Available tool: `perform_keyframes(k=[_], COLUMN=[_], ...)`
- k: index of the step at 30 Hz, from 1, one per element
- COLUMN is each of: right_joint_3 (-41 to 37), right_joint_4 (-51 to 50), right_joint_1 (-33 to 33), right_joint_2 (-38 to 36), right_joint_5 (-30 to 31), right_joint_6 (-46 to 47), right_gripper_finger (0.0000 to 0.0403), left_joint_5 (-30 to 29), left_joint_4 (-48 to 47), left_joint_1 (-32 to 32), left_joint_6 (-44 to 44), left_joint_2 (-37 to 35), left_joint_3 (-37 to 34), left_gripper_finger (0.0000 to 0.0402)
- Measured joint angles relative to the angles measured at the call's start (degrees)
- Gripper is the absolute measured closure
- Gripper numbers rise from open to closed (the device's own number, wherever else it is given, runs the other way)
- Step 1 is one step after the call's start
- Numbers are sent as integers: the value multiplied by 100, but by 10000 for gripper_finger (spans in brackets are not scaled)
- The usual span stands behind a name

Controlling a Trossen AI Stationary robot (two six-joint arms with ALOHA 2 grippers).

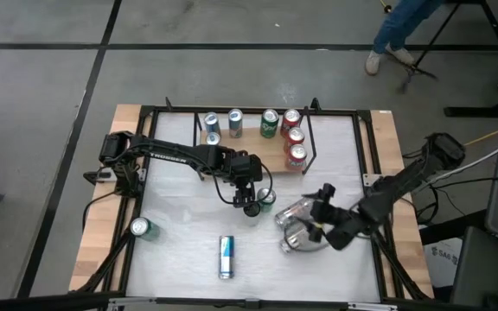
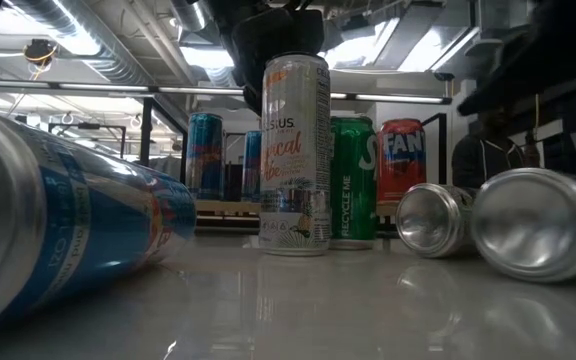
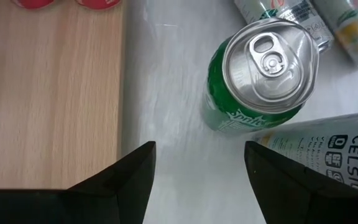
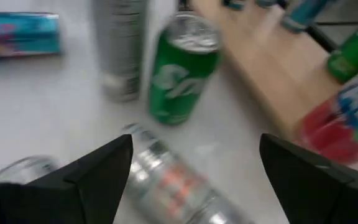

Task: Sort soda cans
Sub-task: Put the green soda can on the shelf and align with the other green soda cans

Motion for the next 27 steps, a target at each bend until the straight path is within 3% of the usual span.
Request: perform_keyframes(k=[13,27], right_joint_3=[0,2], right_joint_4=[532,1387], right_joint_1=[-1335,-1778], right_joint_2=[99,680], right_joint_5=[-219,-553], right_joint_6=[-1093,-1683], right_gripper_finger=[58,58], left_joint_5=[267,254], left_joint_4=[412,483], left_joint_1=[-28,-24], left_joint_6=[0,0], left_joint_2=[25,28], left_joint_3=[2,2], left_gripper_finger=[163,163])
